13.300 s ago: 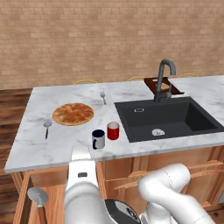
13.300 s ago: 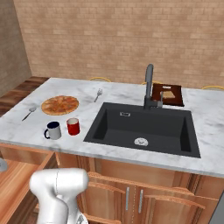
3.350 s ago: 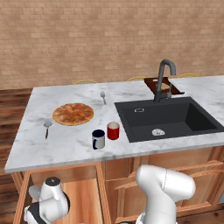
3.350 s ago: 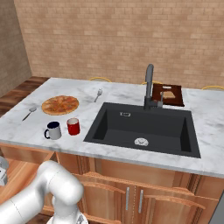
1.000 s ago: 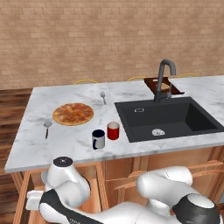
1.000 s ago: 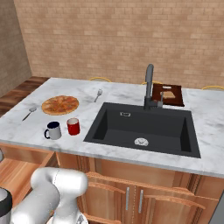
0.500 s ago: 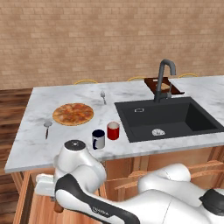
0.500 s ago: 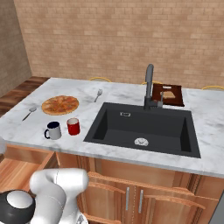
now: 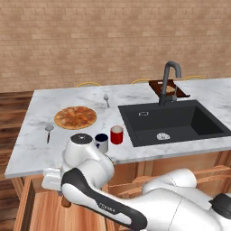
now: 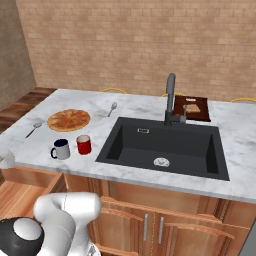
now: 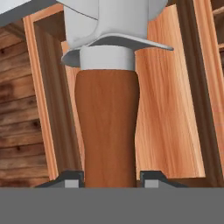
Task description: Take the pizza cutter from the drawer on the left and place it on the dining counter for cutting.
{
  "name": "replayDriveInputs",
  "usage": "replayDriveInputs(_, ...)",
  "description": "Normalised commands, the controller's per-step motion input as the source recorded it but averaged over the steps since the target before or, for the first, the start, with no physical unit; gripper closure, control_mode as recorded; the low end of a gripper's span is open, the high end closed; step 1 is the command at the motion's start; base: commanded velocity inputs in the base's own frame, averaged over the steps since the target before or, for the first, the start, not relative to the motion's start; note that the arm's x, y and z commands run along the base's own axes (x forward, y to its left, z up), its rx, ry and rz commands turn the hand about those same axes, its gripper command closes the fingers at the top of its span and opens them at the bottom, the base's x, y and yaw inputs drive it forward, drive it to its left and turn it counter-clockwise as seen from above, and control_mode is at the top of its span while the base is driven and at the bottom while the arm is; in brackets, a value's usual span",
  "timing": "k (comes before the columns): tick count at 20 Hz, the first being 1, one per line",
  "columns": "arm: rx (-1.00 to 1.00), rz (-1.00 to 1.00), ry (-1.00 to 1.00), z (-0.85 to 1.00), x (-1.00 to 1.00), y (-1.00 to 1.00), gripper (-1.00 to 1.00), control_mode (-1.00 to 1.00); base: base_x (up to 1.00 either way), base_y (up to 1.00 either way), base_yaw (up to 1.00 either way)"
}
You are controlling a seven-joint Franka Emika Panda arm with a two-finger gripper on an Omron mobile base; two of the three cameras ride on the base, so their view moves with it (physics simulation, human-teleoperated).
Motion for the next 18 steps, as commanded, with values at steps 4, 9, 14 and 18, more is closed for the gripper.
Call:
replayDriveInputs(4, -0.14, -0.05, 0.0, 0.23, 0.46, 0.0, 1.0, -1.0, 0.0, 0.0, 0.0)
replayDriveInputs(9, -0.13, -0.1, 0.03, 0.24, 0.48, 0.0, 1.0, -1.0, 0.0, 0.0, 0.0)
replayDriveInputs(14, -0.16, -0.07, 0.01, 0.11, 0.55, 0.0, 1.0, -1.0, 0.0, 0.0, 0.0)
replayDriveInputs(18, -0.16, -0.02, 0.0, 0.0, 0.47, 0.0, 1.0, -1.0, 0.0, 0.0, 0.0)
